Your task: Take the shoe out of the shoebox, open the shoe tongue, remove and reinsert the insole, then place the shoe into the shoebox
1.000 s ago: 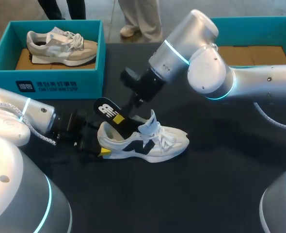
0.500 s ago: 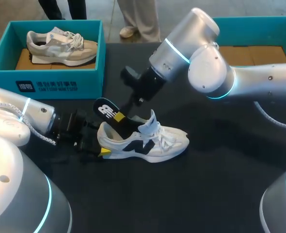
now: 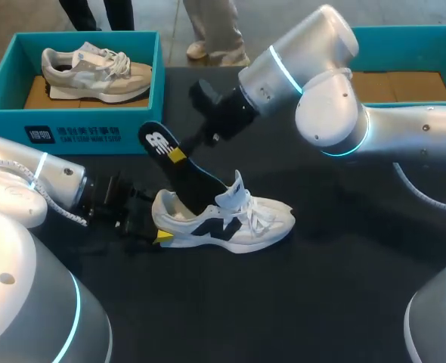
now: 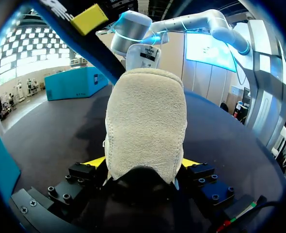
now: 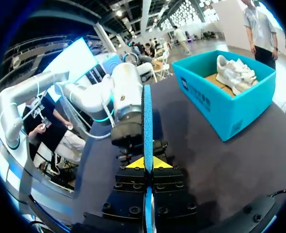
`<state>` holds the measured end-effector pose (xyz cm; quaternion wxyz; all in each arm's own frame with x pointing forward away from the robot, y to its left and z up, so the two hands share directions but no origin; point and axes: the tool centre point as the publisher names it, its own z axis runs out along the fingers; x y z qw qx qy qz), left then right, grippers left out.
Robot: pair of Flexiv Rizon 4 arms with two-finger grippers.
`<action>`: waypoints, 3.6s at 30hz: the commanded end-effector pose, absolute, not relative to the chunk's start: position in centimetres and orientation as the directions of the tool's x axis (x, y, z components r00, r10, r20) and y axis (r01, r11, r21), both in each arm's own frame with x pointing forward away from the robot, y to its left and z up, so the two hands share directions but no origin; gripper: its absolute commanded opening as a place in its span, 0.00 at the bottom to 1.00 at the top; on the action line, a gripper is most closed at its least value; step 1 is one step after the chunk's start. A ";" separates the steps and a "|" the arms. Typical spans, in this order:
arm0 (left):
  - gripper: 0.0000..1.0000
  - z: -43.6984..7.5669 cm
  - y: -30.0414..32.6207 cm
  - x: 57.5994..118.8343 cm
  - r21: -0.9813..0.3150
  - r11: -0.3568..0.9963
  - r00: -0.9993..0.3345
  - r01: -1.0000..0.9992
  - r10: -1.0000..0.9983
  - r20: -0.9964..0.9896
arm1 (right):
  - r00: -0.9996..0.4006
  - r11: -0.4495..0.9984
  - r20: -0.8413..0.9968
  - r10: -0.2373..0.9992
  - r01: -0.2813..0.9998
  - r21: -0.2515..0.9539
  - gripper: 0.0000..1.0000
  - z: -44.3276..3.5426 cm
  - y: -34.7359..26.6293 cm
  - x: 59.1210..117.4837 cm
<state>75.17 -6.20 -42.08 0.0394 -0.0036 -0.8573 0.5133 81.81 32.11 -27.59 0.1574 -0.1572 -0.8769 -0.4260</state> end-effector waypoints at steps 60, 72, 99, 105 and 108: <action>0.00 -42.2 -6.2 75.1 -0.879 0.476 -0.997 -0.034 0.046 0.064 | -0.947 0.405 0.256 0.194 0.315 0.859 0.00 -15.1 30.4 88.2; 0.00 -42.2 -6.2 75.1 -0.879 0.476 -0.997 -0.034 0.046 0.064 | -0.913 0.304 0.365 0.183 0.406 0.862 0.00 -10.6 28.6 88.7; 0.00 -42.2 -6.2 75.1 -0.879 0.476 -0.997 -0.034 0.046 0.064 | -0.756 0.229 0.607 0.245 0.653 0.722 0.00 0.0 24.2 83.4; 0.00 -42.2 -6.2 75.1 -0.879 0.476 -0.997 -0.034 0.046 0.064 | -0.741 0.219 0.608 0.286 0.668 0.711 0.00 0.8 22.9 81.8; 0.00 -42.2 -6.2 75.1 -0.879 0.476 -0.997 -0.034 0.046 0.064 | -0.730 0.215 0.618 0.291 0.679 0.702 0.00 1.5 22.7 80.9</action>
